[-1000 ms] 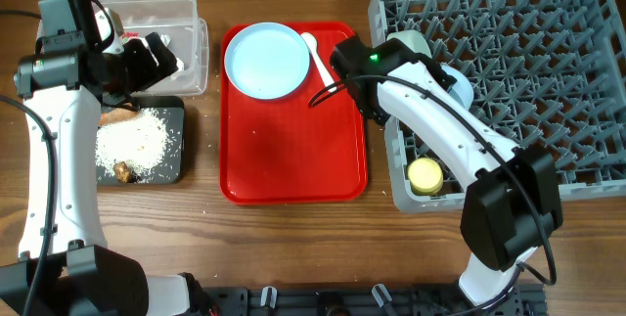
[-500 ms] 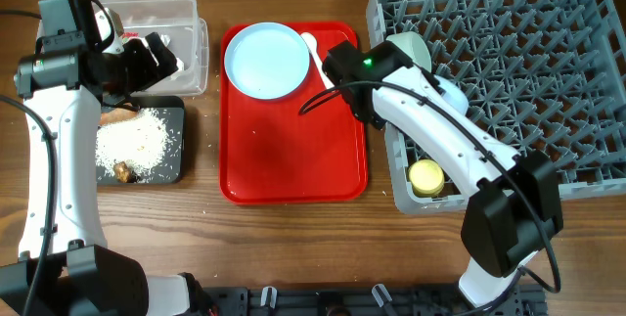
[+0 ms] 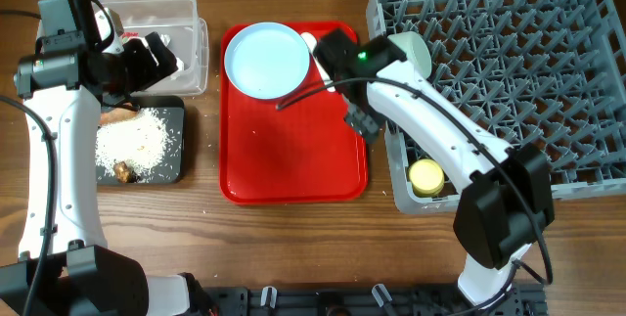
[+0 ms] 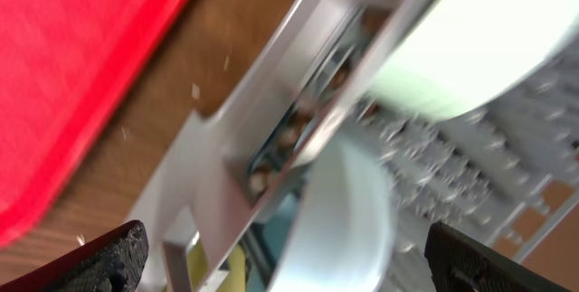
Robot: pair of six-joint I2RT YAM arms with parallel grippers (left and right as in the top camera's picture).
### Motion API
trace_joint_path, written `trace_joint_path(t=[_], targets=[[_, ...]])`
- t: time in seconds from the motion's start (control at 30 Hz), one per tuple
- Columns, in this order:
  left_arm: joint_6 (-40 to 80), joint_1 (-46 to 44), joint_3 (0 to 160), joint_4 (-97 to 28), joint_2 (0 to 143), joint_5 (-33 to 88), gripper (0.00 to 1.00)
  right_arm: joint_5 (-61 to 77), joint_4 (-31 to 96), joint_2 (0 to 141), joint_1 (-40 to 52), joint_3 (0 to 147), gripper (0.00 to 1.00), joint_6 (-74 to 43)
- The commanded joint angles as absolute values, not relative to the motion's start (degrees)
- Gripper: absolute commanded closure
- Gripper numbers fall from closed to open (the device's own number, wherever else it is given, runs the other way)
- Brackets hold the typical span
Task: Sort waste into correct bins and load items into the dishwasher rack
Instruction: 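Move the right gripper back left to the light-blue plate's rim, then grasp the light-blue plate edge with the right gripper and lift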
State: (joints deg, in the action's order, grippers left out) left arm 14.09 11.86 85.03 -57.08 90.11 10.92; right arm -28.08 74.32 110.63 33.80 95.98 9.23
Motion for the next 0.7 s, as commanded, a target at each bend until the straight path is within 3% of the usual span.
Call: trace_joint_path(t=[0.0, 0.17, 0.23, 0.37, 0.43, 0.5, 0.67], targets=[[13.78, 12.12, 85.6, -57.08, 90.0, 10.79, 0.0, -23.38, 73.82, 111.0, 33.89, 103.9, 0.0, 8.8], [13.78, 12.12, 85.6, -57.08, 90.02, 10.79, 0.0, 0.89, 64.58, 111.02, 33.87, 106.87, 0.0, 3.99], [13.78, 12.12, 85.6, -57.08, 90.02, 10.79, 0.0, 13.67, 54.24, 111.2, 33.58, 105.56, 0.0, 1.1], [13.78, 12.12, 85.6, -57.08, 90.02, 10.79, 0.0, 10.33, 34.68, 111.83, 33.8, 100.22, 0.2, -18.39], [13.78, 12.12, 85.6, -57.08, 90.02, 10.79, 0.0, 4.82, 28.97, 112.92, 33.89, 97.06, 0.22, -28.6], [13.78, 12.12, 85.6, -57.08, 90.02, 10.79, 0.0, 0.1, 26.2, 115.55, 33.89, 94.96, 0.26, -38.63], [13.78, 12.12, 85.6, -57.08, 90.02, 10.79, 0.0, -0.21, 26.46, 124.11, 33.91, 94.78, 0.4, -45.65]])
